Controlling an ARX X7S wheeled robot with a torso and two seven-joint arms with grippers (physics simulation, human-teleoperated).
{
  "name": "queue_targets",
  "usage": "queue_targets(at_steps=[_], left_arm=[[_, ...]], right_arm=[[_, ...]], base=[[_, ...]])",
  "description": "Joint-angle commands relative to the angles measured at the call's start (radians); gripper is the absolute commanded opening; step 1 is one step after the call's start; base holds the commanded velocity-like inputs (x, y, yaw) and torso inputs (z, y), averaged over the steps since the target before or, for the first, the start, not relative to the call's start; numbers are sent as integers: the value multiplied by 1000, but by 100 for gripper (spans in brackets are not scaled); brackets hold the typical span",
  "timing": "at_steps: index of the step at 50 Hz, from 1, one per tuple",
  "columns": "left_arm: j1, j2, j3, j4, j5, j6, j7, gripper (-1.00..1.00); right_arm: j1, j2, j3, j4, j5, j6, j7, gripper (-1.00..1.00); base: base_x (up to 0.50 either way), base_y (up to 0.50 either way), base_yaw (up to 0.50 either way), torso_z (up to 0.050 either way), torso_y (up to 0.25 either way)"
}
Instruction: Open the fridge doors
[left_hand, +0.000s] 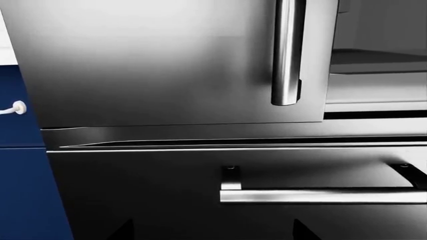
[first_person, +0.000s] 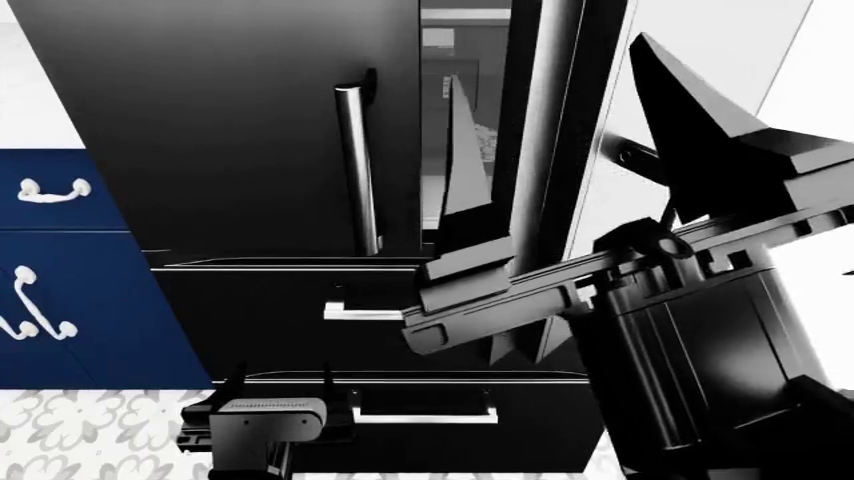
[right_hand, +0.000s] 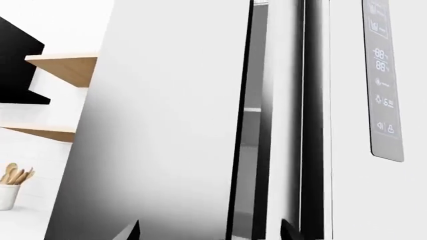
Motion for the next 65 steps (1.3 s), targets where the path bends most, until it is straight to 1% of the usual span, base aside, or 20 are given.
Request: queue_targets(at_steps=[1,21,38,65], left_arm=[[0,-3,3,0,-5,3,-2,100],[-4,-8,11,-3,-8,5,-7,100],[-5,-12,16,-6,-13,11,-9,100],[-8,-19,24,-5,-21,10,-16,100]], right_arm=[[71,-75,-11,29,45,35,-15,100],[98,-151,-16,170,66,37,-143,100],[128,-182,15,379,102,12,-293,100],[198,-296,10,575,121,60,-417,100]], base=[[0,0,0,0,0],[0,0,0,0,0],[0,0,0,0,0],[0,0,0,0,0]])
